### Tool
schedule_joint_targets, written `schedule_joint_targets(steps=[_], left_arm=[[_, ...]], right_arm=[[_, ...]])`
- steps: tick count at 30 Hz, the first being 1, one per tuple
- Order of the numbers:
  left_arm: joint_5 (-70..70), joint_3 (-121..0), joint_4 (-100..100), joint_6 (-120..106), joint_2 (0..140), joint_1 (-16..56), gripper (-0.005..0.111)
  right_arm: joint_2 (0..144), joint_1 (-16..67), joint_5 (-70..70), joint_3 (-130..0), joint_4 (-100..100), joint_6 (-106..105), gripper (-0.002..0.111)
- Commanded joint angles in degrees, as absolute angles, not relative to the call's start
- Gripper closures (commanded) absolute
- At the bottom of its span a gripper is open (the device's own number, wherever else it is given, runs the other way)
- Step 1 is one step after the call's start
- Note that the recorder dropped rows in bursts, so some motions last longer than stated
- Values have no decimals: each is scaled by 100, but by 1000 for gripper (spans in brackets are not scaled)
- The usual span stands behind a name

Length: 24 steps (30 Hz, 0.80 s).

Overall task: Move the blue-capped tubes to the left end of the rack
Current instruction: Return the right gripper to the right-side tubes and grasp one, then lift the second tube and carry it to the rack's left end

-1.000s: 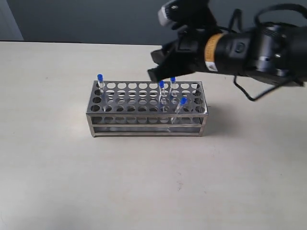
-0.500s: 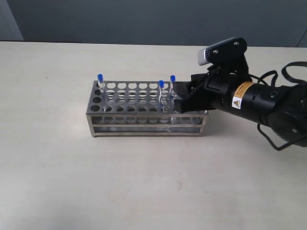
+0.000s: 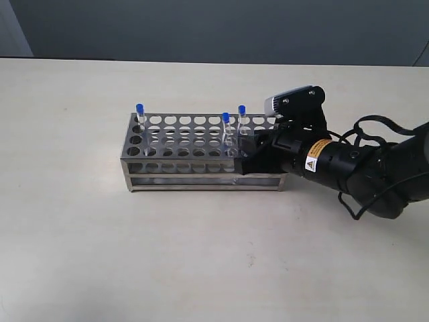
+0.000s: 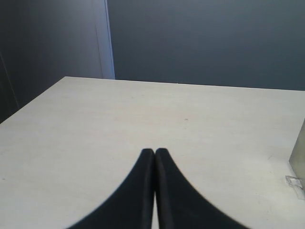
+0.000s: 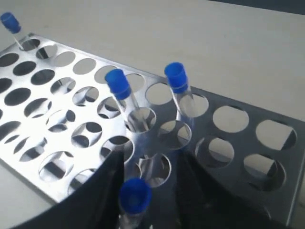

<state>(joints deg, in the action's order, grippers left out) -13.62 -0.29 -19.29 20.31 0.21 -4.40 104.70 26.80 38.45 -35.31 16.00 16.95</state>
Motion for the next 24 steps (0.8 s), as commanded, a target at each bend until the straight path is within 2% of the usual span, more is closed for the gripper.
schedule_joint_targets(steps=[1, 9, 14, 24], left_arm=[[-1335, -10, -1908, 2036, 0, -401, 106], [-1335, -10, -1908, 2036, 0, -401, 106], [-1335, -10, -1908, 2036, 0, -401, 106], [-1335, -10, -1908, 2036, 0, -401, 106]], right_arm=[[10463, 2647, 3951, -3505, 1593, 1690, 108], [9434, 2647, 3548, -3575, 1666, 1680, 108], [8936, 2647, 3098, -4125, 2250, 1654, 108], [9858, 3320, 2294, -5898, 2795, 1667, 108]])
